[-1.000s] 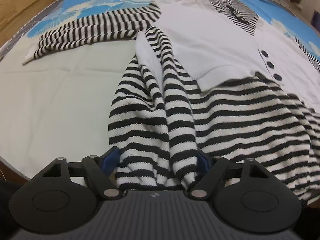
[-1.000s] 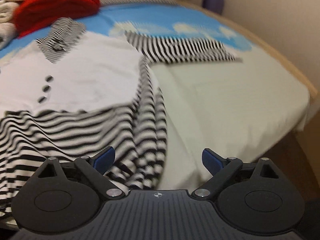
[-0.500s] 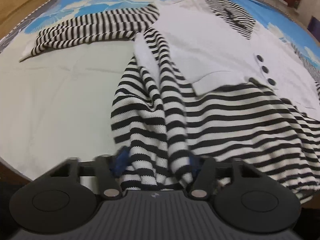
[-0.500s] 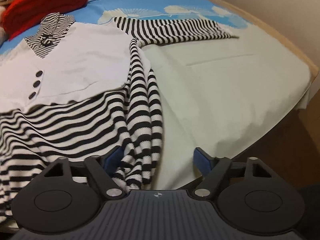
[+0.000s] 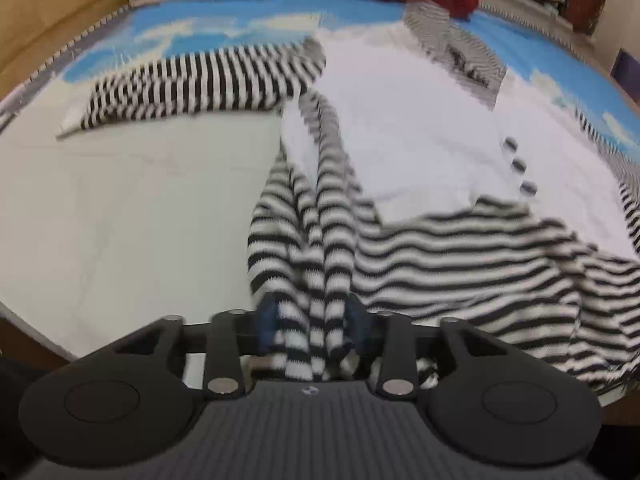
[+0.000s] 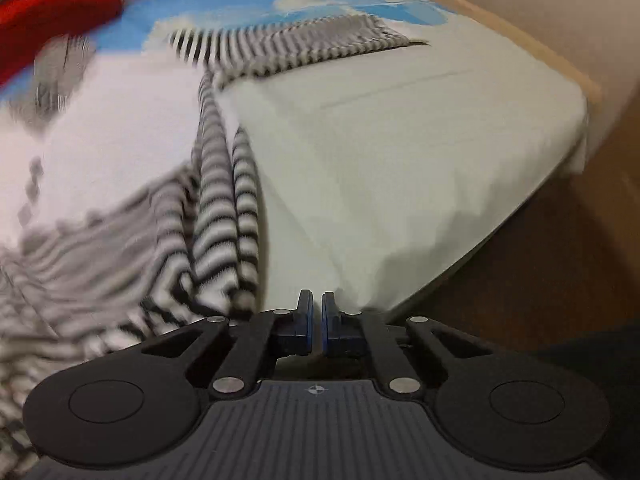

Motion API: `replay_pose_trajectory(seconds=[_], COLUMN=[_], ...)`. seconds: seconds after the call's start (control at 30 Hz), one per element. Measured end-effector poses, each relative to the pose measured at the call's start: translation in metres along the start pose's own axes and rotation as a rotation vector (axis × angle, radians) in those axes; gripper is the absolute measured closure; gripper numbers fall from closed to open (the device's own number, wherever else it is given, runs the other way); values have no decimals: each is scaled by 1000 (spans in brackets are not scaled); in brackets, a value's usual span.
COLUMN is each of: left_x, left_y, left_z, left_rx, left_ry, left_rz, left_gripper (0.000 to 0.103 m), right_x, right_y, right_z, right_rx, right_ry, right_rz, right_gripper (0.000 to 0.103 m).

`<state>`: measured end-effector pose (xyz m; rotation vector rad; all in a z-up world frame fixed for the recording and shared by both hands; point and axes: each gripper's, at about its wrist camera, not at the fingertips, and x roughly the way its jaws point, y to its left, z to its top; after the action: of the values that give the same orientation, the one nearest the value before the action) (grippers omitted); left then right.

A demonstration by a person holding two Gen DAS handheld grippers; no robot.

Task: Fold small clothes

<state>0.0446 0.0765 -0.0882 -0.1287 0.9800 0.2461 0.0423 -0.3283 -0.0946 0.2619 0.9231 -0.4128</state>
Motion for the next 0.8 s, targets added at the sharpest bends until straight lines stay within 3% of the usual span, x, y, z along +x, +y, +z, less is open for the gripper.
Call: replay_pose_trajectory(seconds=[0.03, 0.1, 0.17, 0.2, 0.33, 0.5, 0.53, 0.63, 0.8], left_x=[-4, -9, -10, -8, 6, 20, 22, 27, 24], left_y=[-1, -6, -9, -10, -7, 4, 4, 5, 10], left_z=[2, 5, 5, 5, 1, -5, -6, -10, -10], left_rx=[7, 28, 41, 39, 20, -24, -17, 4, -10], left_ry=[-23, -55, -67, -59, 2, 67, 78, 127, 129], left_rz=[-5, -13, -20, -29, -24, -34, -32, -19, -12], left_gripper=[51, 44, 38, 35, 32, 32, 33, 43, 54], right_x=[-6, -14, -15, -11, 10, 3, 1, 1, 2], right_y=[1, 7, 12, 15, 25, 31, 31, 25, 33], right_z=[2, 3, 0, -1, -11, -14, -16, -15, -20], right_rx=[0, -21, -38, -45, -121, -184, -187, -163, -223], right_ry=[-32, -83, -85, -57, 68, 21, 11, 27, 28], right_rz=[38, 94, 130, 150, 134, 118, 109, 94, 58], right_gripper=[90, 50, 37, 37, 41, 90, 94, 96, 95])
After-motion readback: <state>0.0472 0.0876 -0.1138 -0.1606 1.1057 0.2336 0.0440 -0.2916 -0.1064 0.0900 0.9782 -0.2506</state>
